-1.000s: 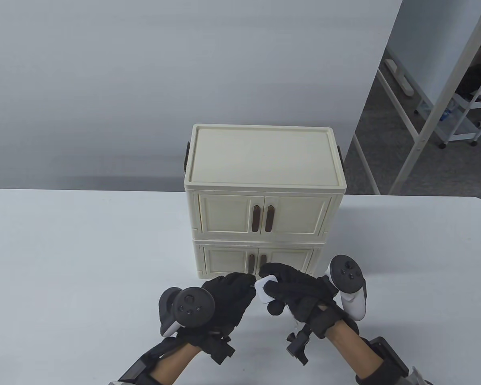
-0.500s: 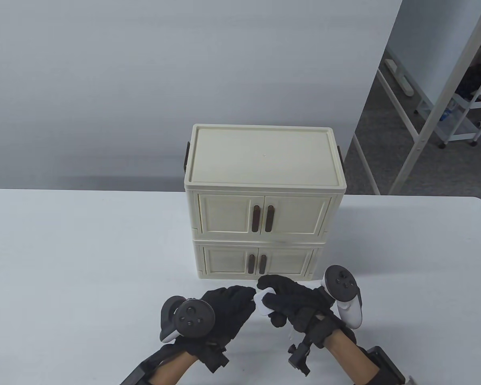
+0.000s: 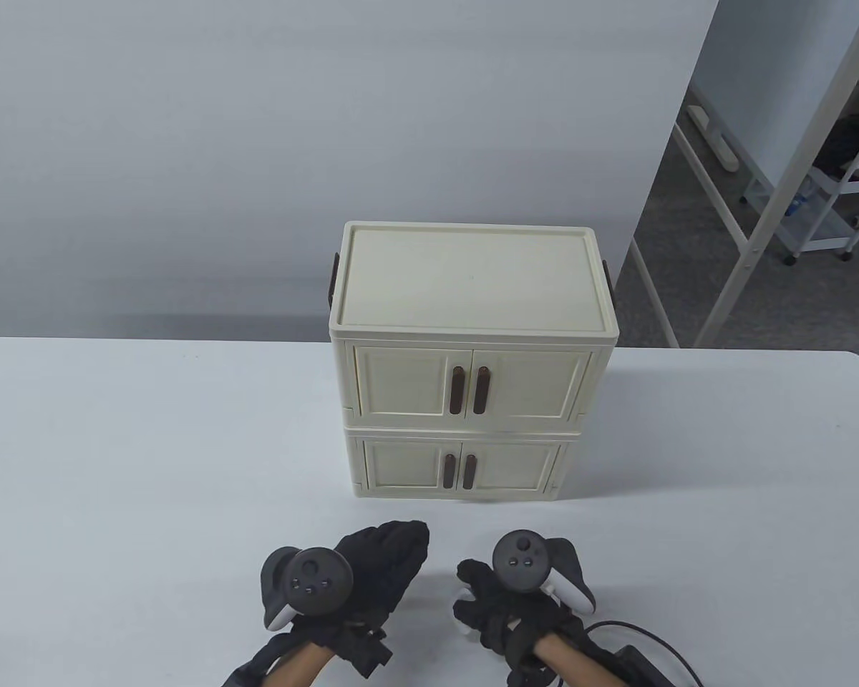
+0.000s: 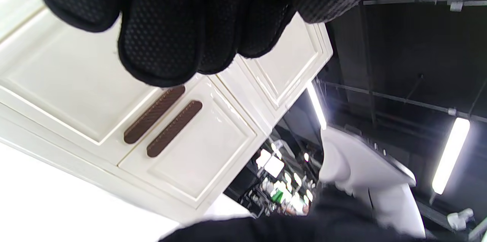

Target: Stretch auto-lock soft tape measure across cabinet tops

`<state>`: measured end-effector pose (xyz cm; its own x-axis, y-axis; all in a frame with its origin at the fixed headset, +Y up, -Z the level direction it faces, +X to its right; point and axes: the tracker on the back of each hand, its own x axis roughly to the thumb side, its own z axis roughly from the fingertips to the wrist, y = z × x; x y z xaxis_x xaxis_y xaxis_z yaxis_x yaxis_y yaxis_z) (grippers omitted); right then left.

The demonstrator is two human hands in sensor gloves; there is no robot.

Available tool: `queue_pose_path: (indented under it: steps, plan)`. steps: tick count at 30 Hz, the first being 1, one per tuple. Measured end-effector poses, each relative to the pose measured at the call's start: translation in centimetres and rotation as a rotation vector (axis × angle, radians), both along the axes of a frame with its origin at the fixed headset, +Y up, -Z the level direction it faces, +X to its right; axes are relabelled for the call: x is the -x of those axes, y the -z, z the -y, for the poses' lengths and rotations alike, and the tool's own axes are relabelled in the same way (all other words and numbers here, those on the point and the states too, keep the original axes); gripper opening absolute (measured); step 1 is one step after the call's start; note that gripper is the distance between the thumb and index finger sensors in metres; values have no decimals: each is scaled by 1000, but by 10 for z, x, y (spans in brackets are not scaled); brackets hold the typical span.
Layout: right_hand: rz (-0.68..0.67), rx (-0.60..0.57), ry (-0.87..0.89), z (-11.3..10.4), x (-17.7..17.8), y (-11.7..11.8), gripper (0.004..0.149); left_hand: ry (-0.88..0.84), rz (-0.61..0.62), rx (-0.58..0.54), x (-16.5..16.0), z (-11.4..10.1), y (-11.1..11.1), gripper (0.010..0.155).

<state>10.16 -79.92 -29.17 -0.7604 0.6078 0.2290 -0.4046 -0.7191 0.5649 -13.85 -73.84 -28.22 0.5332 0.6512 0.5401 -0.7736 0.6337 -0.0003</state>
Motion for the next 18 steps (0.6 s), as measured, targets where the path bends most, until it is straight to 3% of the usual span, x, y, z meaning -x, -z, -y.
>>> queue_pose_path:
  steps: [5,11,15,18]
  plan:
    - [9,-99,-59,1,0,-4,68,-82,-45,68,19,9,0,50]
    - [40,-230,-197,-26,-28,-5,73,-62,-75,69,36,9,-2,52]
    - [111,-394,-9,-58,-68,-9,73,-40,-85,33,44,2,-6,54]
    - [114,-604,330,-74,-104,-18,75,-19,-80,50,50,2,-12,62]
